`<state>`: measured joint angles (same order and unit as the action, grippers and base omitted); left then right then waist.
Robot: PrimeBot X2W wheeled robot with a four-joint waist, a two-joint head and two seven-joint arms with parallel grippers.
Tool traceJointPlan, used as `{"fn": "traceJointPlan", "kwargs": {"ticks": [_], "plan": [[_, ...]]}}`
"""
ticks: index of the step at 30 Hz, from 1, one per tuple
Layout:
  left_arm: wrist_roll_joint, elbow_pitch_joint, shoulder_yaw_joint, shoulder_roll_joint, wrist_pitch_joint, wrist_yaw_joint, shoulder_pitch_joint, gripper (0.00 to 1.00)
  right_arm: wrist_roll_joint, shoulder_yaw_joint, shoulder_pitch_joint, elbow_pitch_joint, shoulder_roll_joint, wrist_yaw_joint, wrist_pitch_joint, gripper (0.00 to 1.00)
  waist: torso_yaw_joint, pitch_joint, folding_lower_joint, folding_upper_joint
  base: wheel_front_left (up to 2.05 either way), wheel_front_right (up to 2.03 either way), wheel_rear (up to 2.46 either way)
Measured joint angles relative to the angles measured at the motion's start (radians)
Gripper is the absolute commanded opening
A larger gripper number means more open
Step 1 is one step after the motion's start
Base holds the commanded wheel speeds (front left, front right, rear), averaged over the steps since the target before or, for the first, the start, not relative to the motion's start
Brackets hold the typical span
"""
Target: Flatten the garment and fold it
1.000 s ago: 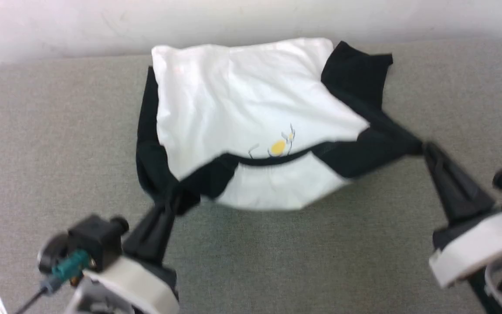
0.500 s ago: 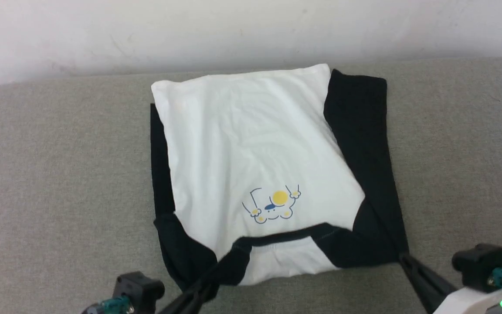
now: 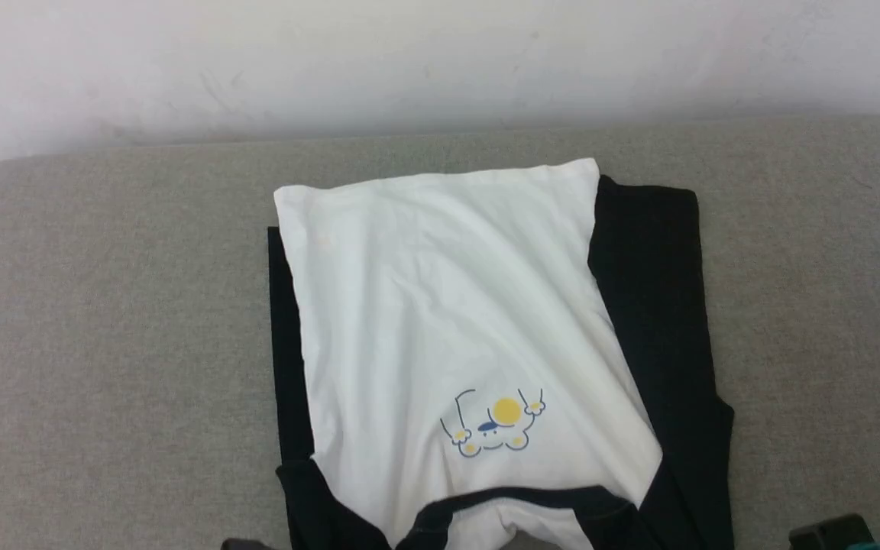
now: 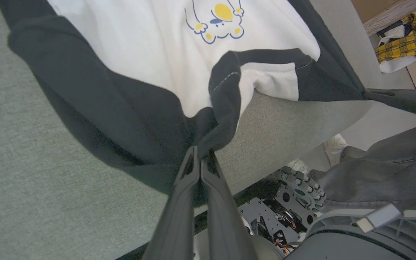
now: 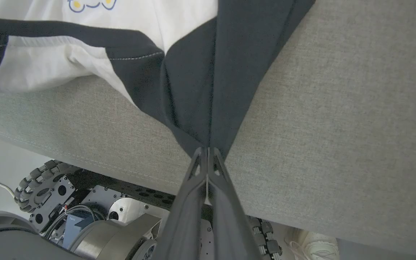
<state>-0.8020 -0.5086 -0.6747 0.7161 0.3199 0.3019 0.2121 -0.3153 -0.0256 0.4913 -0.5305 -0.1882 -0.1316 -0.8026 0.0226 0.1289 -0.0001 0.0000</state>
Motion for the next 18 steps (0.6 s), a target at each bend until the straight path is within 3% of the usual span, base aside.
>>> {"fn": "traceJointPlan", "kwargs": {"ticks": [5, 9, 18], "plan": [[-0.008, 0.003, -0.001, 0.001, 0.001, 0.007, 0.013, 0.0, -0.001, 0.003, 0.015, 0.008, 0.003, 0.0, -0.003, 0.0, 0.007, 0.002, 0.0001, 0.0, 0.0, 0.0, 0.0], [-0.008, 0.032, 0.001, -0.004, -0.015, 0.006, 0.012, 0.0, 0.028, 0.001, 0.009, 0.052, 0.011, 0.0, 0.06, 0.0, 0.015, 0.002, 0.0001, 0.0, 0.0, 0.0, 0.0], [-0.01, 0.132, -0.007, -0.038, -0.043, -0.033, -0.004, 0.0, 0.065, -0.028, -0.049, 0.264, 0.049, 0.0, 0.196, 0.0, 0.026, -0.009, 0.0001, 0.0, 0.0, 0.0, 0.0]]}}
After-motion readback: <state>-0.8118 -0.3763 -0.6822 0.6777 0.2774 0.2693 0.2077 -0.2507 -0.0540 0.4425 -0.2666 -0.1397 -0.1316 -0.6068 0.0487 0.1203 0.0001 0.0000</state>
